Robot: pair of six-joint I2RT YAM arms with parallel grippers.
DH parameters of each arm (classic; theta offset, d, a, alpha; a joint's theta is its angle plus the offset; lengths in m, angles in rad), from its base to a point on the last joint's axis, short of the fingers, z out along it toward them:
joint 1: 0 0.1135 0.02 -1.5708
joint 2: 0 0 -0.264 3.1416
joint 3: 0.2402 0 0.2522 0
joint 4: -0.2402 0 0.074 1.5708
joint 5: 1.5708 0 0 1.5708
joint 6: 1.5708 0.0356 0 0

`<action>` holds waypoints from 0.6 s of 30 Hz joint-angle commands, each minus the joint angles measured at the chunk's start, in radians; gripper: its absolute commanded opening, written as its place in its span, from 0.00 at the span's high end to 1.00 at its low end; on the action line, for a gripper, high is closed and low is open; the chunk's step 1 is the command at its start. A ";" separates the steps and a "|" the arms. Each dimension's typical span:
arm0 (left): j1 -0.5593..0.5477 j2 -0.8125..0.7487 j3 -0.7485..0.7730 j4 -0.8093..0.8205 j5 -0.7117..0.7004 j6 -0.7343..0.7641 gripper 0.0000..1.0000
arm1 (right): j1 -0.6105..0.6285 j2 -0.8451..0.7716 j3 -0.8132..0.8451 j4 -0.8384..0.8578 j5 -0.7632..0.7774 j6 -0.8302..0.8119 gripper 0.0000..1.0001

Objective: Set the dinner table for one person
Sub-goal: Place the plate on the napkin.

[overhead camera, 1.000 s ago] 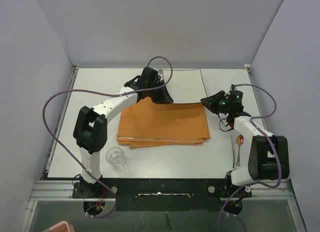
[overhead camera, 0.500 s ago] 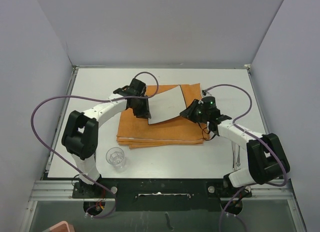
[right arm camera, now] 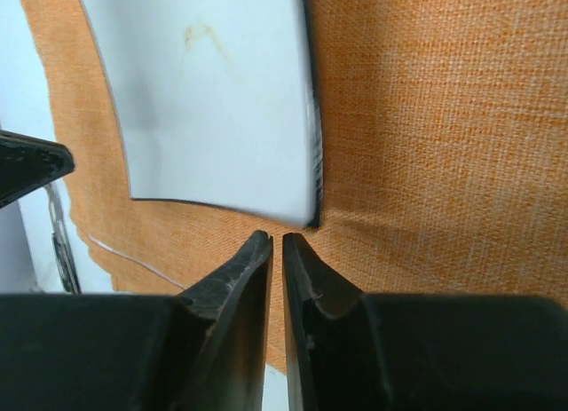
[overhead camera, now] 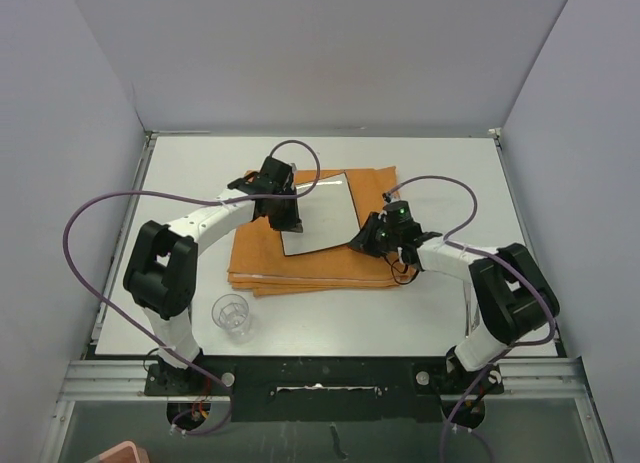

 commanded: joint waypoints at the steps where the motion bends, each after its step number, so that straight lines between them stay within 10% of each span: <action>1: 0.002 -0.031 0.037 0.024 -0.030 0.017 1.00 | 0.020 0.045 0.033 -0.013 -0.014 -0.041 1.00; 18: 0.093 -0.289 -0.045 -0.063 -0.286 0.033 0.60 | 0.034 -0.030 0.413 -0.276 -0.032 -0.274 0.77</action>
